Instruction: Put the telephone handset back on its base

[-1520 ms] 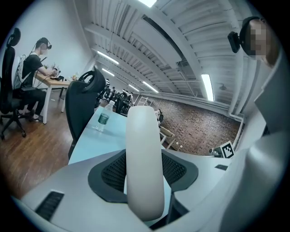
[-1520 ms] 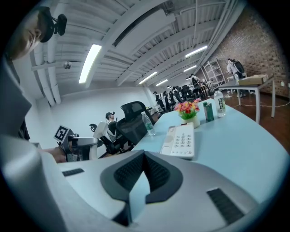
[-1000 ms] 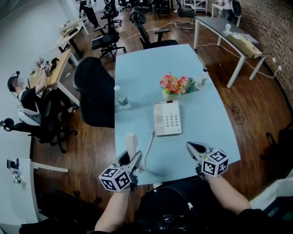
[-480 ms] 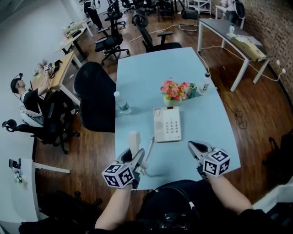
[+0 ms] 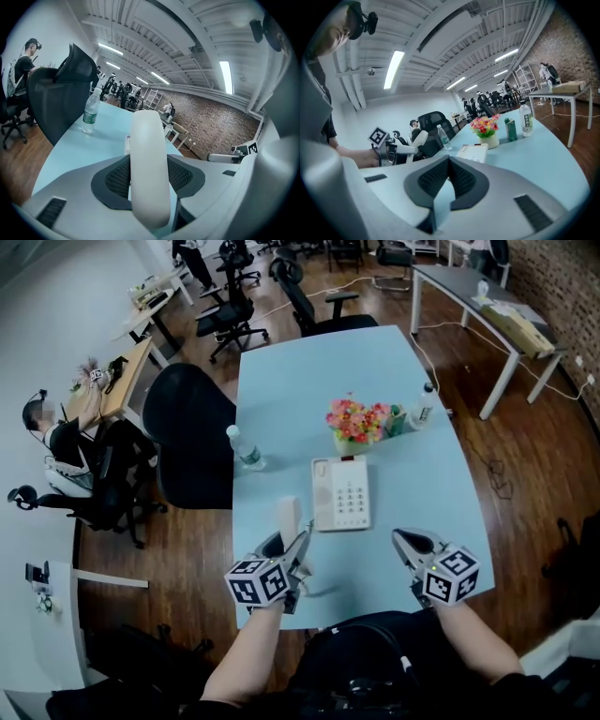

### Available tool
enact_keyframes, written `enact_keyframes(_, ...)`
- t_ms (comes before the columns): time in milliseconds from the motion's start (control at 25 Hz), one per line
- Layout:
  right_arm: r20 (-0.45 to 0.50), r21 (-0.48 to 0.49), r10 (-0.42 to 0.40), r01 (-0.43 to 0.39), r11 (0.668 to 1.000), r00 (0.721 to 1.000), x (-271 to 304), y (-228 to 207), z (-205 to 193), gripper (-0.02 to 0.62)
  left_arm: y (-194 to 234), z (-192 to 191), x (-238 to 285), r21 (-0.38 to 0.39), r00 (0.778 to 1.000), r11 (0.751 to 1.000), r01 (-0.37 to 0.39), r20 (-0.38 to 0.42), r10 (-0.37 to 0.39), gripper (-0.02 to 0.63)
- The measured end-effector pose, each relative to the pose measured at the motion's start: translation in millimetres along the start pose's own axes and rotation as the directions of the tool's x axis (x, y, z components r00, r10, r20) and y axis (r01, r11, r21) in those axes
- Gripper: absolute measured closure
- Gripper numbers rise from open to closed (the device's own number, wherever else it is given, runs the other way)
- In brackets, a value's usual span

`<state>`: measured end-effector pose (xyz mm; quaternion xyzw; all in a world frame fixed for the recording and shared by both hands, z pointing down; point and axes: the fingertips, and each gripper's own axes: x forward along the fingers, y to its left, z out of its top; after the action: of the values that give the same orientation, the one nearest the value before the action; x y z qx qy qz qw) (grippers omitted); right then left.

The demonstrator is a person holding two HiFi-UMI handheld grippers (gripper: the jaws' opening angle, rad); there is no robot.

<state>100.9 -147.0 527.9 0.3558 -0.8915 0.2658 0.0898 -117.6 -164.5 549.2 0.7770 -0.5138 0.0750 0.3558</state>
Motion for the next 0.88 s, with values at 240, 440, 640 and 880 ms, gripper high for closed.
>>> enact_keyframes(240, 0.000, 0.005, -0.002, 0.002, 1.000, 1.000, -13, -14, -2, 0.577, -3, 1, 35, -0.003, 0.999, 0.999, -0.038, -0.032, 0.038, 0.391)
enact_keyframes(440, -0.013, 0.011, -0.012, 0.012, 1.000, 1.000, -26, -23, -4, 0.577, 3, 1, 67, -0.004, 0.995, 0.996, -0.085, -0.060, 0.084, 0.391)
enact_keyframes(640, -0.006, 0.012, -0.023, 0.023, 1.000, 1.000, -31, -39, -7, 0.577, 12, 6, 101, 0.020, 0.987, 0.991, -0.134, -0.084, 0.135, 0.391)
enact_keyframes(880, -0.022, 0.038, -0.027, 0.028, 0.999, 0.999, -32, -47, -11, 0.576, 24, 5, 135, 0.040, 0.973, 0.983, -0.181, -0.136, 0.185, 0.391)
